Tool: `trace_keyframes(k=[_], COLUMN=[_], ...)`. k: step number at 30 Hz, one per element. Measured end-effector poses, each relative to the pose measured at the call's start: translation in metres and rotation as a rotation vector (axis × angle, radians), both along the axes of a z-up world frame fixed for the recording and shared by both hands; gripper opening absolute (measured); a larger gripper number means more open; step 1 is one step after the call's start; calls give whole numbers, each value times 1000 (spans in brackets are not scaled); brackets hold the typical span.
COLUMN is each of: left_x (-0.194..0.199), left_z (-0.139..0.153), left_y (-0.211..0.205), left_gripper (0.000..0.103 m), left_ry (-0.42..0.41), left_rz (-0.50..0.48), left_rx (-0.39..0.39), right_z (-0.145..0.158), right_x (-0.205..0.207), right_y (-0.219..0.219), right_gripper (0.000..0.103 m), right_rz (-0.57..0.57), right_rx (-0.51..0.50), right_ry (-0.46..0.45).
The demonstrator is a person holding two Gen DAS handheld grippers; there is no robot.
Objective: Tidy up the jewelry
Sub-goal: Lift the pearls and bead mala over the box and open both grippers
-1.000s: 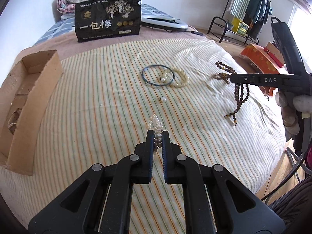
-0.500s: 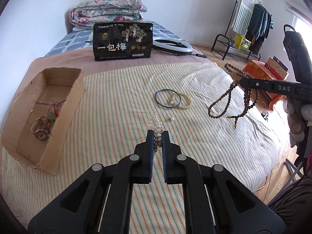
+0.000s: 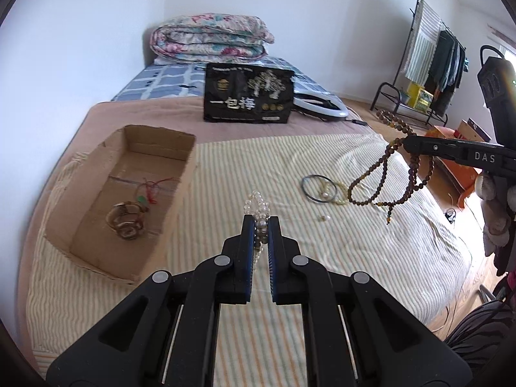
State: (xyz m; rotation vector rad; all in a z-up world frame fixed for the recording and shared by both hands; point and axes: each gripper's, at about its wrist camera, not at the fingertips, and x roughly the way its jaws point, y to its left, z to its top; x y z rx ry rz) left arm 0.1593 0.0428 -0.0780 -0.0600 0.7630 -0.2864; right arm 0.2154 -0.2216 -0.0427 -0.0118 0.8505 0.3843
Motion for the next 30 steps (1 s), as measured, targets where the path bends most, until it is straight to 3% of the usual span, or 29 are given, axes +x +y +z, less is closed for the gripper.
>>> trace_keyframes(k=[18, 30], left_x=[23, 41], left_z=[8, -5], left_y=[119, 158], left_gripper=[6, 6], left_ry=[-26, -8], left_rz=[206, 253], left_rx=[7, 4], right_z=[20, 11], right_x=[48, 88], right_y=[122, 197], right_gripper=[11, 11], right_rz=[183, 256], right_rx=[50, 89], right_ry=[-51, -49])
